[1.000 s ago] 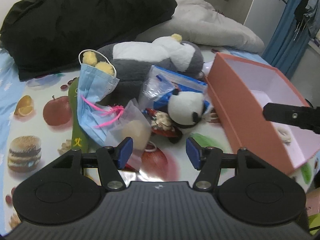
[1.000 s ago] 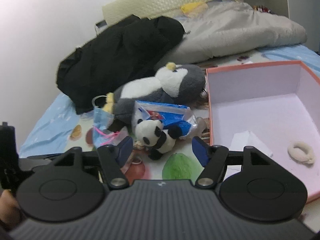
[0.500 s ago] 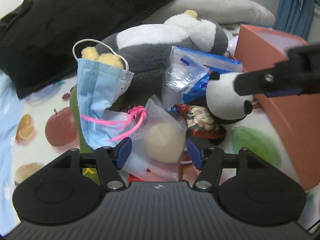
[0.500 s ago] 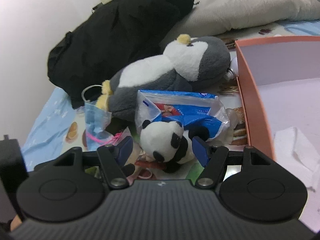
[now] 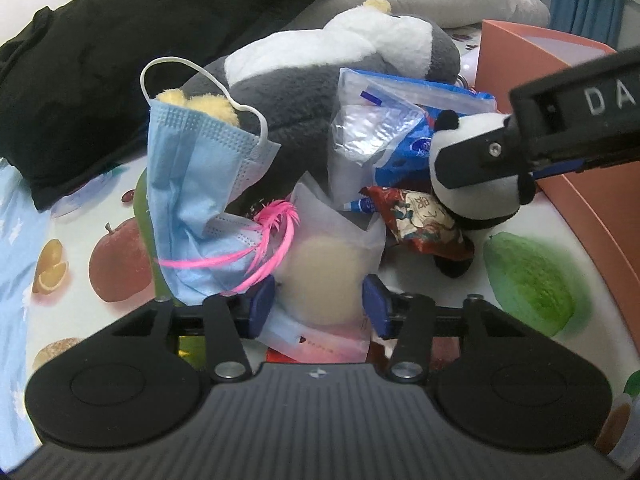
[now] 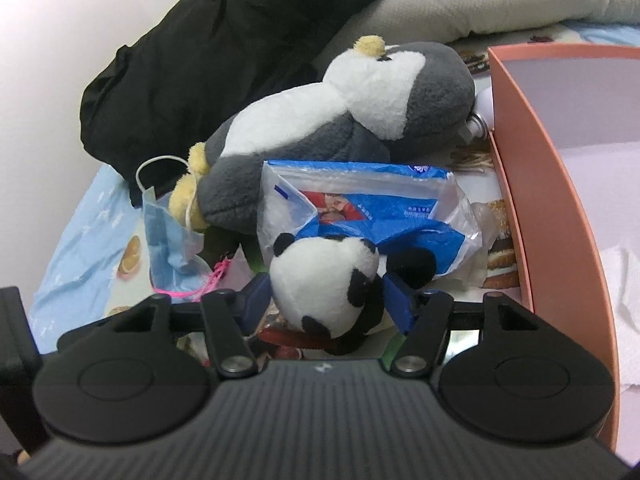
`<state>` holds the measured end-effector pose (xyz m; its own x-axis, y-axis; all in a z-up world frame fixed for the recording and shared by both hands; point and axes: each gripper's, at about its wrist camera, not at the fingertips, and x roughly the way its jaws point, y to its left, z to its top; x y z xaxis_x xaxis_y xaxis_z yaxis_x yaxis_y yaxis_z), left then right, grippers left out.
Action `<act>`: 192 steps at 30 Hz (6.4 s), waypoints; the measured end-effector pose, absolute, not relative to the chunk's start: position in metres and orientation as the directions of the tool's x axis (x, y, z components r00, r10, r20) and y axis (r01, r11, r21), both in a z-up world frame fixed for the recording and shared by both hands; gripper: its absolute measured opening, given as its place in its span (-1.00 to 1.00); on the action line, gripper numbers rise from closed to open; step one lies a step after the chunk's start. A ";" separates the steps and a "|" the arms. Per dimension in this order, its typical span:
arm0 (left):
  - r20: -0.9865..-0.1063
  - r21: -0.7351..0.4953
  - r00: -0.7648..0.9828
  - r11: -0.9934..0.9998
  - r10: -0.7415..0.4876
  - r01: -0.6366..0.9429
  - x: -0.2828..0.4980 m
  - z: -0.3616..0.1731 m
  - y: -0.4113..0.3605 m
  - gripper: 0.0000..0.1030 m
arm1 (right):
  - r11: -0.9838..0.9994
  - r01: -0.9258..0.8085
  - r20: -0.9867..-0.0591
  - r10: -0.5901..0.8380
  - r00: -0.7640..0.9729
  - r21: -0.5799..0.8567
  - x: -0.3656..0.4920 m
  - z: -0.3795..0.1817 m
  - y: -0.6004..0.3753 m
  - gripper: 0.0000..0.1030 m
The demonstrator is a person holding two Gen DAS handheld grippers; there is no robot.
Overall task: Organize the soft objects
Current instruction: 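Grasp the clear plastic bag with left tool while right tool grasps the panda plush, then carry the plastic bag in left tool while right tool carries the panda over the box, then open left tool to drop the bag while right tool drops the panda in the box, then withdraw both tools from the box toward the pile of items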
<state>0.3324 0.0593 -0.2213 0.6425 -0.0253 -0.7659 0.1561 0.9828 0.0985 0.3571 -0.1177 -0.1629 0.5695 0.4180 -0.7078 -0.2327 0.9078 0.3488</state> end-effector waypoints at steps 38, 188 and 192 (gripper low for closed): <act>-0.739 -0.167 0.664 0.986 -0.116 -0.013 0.187 -0.149 0.067 -0.54 | 0.906 -0.350 -0.700 0.409 0.586 0.237 0.207 -0.120 -0.136 0.09; -0.616 -0.172 0.754 0.973 -0.230 0.156 0.034 -0.036 0.026 0.18 | 0.944 -0.231 -0.547 0.325 0.771 0.235 0.036 -0.045 -0.232 0.50; -0.644 -0.184 0.734 0.975 -0.214 0.123 0.053 -0.050 0.034 0.22 | 0.948 -0.234 -0.570 0.316 0.758 0.215 0.049 -0.052 -0.220 0.50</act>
<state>0.0530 0.0337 -0.0496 0.7342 -0.2138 -0.6443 0.1228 0.9753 -0.1837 0.0491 -0.2198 -0.0519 0.7581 0.3164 -0.5702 -0.2342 0.9482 0.2147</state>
